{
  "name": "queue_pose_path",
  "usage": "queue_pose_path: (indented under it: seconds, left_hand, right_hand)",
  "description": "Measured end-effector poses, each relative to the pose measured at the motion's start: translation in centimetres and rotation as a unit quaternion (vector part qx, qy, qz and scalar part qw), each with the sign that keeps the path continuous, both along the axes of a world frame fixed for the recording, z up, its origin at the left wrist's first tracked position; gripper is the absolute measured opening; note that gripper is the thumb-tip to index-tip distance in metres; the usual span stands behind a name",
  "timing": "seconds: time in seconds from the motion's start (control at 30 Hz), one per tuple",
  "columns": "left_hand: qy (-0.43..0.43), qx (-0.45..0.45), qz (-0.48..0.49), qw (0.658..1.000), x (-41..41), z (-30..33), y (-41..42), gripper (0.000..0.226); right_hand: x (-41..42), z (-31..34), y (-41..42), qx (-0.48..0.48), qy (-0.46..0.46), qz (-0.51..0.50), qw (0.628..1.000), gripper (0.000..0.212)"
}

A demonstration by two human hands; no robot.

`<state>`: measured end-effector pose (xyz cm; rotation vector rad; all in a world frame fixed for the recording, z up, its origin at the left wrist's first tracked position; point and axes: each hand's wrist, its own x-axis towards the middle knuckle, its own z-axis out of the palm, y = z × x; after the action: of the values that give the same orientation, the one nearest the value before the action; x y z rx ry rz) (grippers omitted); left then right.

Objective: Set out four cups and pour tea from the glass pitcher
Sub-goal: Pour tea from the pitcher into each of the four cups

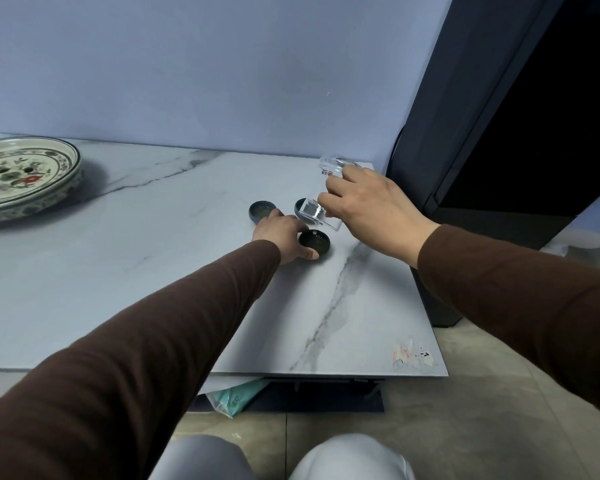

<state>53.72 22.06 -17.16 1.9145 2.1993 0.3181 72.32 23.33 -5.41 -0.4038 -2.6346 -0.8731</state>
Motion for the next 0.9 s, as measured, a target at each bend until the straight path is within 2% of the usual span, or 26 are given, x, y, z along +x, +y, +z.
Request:
queue_pose_path:
  seconds: [0.2, 0.43, 0.63, 0.73, 0.77, 0.83, 0.9]
  left_hand:
    - [-0.001, 0.001, -0.002, 1.000, 0.0, 0.0, -0.1, 0.063]
    - [0.007, -0.004, -0.003, 1.000, 0.1, 0.1, -0.1, 0.061]
    - [0.004, -0.003, -0.003, 1.000, 0.0, 0.1, -0.1, 0.059]
    - [0.000, -0.005, -0.004, 1.000, 0.1, 0.0, -0.1, 0.060]
    - [-0.001, -0.007, -0.004, 1.000, 0.1, 0.0, -0.1, 0.060]
    - [-0.004, -0.011, -0.001, 1.000, 0.0, 0.2, -0.1, 0.062]
    - [-0.008, -0.013, 0.003, 1.000, 0.1, 0.2, -0.1, 0.064]
  right_hand:
    - [0.0, 0.0, -0.1, -0.004, -0.003, -0.005, 1.000, 0.017]
    - [-0.1, 0.1, -0.2, -0.010, -0.001, 0.002, 1.000, 0.023]
    - [-0.1, -0.5, 0.3, -0.036, -0.011, -0.028, 0.999, 0.019]
    - [0.2, -1.3, 1.1, -0.105, 0.019, -0.070, 0.992, 0.001]
    - [0.3, -1.6, 1.4, -0.146, 0.048, -0.092, 0.984, 0.009]
    - [0.9, -2.2, 1.9, -0.242, 0.112, -0.146, 0.953, 0.016]
    - [1.4, -2.7, 2.5, -0.326, 0.180, -0.204, 0.905, 0.018]
